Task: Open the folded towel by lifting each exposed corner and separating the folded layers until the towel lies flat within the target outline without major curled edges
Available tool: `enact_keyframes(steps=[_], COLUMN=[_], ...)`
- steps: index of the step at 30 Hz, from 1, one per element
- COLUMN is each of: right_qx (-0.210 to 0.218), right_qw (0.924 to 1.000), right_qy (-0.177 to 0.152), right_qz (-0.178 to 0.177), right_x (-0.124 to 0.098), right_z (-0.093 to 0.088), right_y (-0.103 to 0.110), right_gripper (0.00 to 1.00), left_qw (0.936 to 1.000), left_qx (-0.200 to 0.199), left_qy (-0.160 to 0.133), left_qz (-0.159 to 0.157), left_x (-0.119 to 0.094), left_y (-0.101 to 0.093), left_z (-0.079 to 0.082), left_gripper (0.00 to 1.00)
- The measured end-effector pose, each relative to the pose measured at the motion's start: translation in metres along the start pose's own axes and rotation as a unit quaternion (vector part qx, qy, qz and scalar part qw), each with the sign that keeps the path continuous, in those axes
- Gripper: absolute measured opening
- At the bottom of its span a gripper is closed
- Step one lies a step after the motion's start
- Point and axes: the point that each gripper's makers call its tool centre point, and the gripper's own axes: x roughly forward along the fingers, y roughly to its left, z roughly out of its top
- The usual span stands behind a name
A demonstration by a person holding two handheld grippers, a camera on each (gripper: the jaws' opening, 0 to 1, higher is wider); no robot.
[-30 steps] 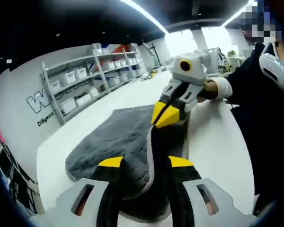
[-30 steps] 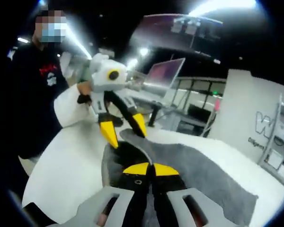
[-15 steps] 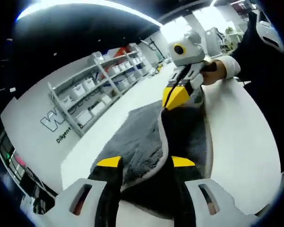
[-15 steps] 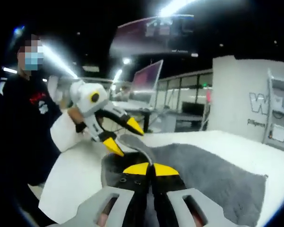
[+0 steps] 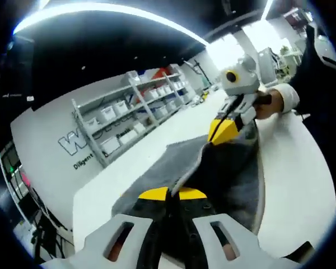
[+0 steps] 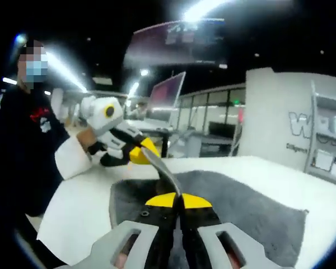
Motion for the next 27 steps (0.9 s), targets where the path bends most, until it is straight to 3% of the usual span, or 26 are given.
enact_keyframes(steps=[8, 14, 20, 24, 27], right_qx=[-0.084, -0.112, -0.139, -0.15, -0.151], right_qw=[0.9962, 0.9933, 0.9897, 0.988, 0.9878], right_qy=[-0.011, -0.028, -0.035, -0.037, -0.037], right_qz=[-0.022, -0.014, -0.002, 0.001, -0.001], right_x=[-0.001, -0.002, 0.001, 0.001, 0.002], right_z=[0.007, 0.015, 0.017, 0.019, 0.02], right_y=[-0.002, 0.006, 0.013, 0.015, 0.013], right_gripper=[0.01, 0.05, 0.09, 0.11, 0.11], left_qw=[0.9999, 0.999, 0.9979, 0.9972, 0.9967], left_qx=[-0.007, -0.033, -0.006, 0.022, 0.016], left_qy=[-0.01, -0.029, -0.064, -0.07, -0.076], left_qz=[-0.002, 0.004, 0.007, 0.013, 0.025], left_x=[0.001, 0.003, 0.008, 0.017, 0.023], left_y=[-0.001, 0.001, -0.008, -0.014, -0.016], left_z=[0.005, 0.016, 0.038, 0.047, 0.057], left_gripper=[0.03, 0.02, 0.02, 0.02, 0.02])
